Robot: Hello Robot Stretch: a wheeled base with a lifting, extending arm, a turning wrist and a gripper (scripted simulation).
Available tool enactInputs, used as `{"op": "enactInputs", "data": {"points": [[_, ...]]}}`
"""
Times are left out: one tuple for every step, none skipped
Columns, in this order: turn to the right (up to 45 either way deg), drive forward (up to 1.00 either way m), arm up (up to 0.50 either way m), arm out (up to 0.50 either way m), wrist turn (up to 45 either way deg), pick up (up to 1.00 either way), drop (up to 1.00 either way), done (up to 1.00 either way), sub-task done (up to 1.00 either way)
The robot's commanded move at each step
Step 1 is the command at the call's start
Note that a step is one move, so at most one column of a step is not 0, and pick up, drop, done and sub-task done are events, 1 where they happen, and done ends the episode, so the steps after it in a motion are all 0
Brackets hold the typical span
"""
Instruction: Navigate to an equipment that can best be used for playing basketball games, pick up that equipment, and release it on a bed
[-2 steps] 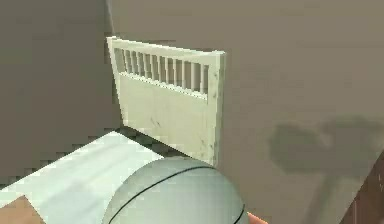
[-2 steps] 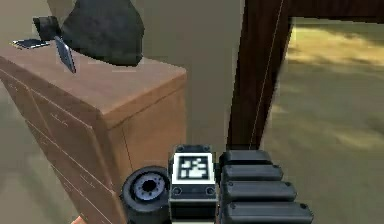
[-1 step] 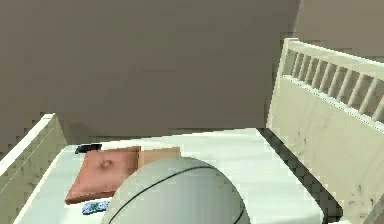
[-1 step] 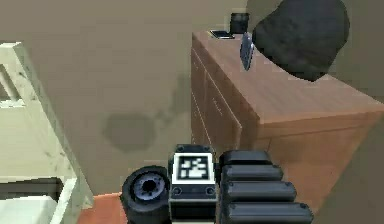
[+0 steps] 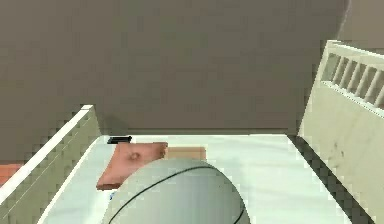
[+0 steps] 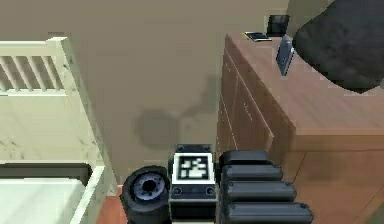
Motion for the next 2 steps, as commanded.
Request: {"op": "enactInputs", "data": {"points": [[0.0,0.2,0.0,0.0,0.0,0.0,0.0,0.0,0.0],[-45.0,0.0,0.0,0.0,0.0,0.0,0.0,0.0,0.0]]}}
